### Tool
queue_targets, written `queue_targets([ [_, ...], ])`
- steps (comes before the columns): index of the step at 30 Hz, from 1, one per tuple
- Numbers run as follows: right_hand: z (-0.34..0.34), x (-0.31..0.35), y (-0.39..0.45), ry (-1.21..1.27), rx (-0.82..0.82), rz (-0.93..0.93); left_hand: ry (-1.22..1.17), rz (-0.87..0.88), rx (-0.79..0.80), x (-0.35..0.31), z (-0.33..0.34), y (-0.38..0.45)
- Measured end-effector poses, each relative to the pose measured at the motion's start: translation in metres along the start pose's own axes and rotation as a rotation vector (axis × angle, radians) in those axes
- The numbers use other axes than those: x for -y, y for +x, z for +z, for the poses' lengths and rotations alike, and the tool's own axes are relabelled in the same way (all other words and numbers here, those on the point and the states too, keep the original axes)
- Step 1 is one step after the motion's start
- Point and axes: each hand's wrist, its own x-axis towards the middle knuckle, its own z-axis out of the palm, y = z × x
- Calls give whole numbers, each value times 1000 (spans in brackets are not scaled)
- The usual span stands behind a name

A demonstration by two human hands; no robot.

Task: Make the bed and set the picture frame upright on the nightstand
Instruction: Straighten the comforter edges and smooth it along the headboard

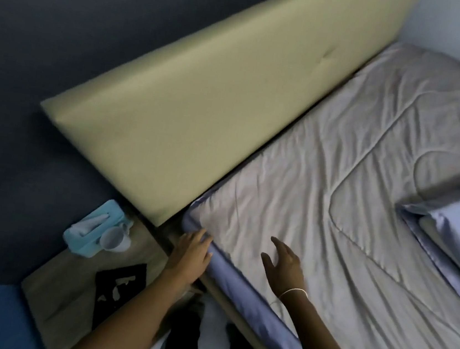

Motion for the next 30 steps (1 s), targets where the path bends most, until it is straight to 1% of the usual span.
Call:
queue_targets([
  [3, 15, 2, 14, 4, -54, 71, -24, 87, 65, 13, 14, 33],
  [5, 29, 5, 26, -33, -59, 87, -22, 144, 107, 24, 30, 56],
  [7, 50, 5, 50, -69, -67, 97, -32, 192, 110, 35, 51, 92],
  [9, 79, 0, 81, -118, -61, 97, -31, 201, 125, 45, 75, 130],
  [11, 114, -10, 110, -131, -28, 99, 9, 176, 141, 56, 102, 163],
  [13, 156, -22, 130, -118, 47, 89, 7, 131, 115, 73, 128, 188],
  [14, 172, -27, 135, -123, 89, 69, 6, 137, 100, 81, 137, 196],
  [16, 213, -43, 143, -155, 138, -4, 27, 200, 97, 100, 162, 213],
  [19, 256, -66, 142, -276, 110, -71, 100, 373, 143, 122, 192, 218],
  [22, 275, -82, 141, -332, -71, -158, 176, 495, 77, 140, 207, 214],
  [24, 280, -89, 141, -364, -159, -191, 232, 571, -14, 147, 208, 213],
  [26, 282, -85, 141, -363, -178, -170, 241, 644, -118, 153, 209, 215],
  [28, 285, -75, 139, -347, -185, -148, 250, 662, -152, 160, 204, 217],
  [30, 297, -61, 133, -328, -149, -162, 266, 664, -167, 176, 198, 212],
])
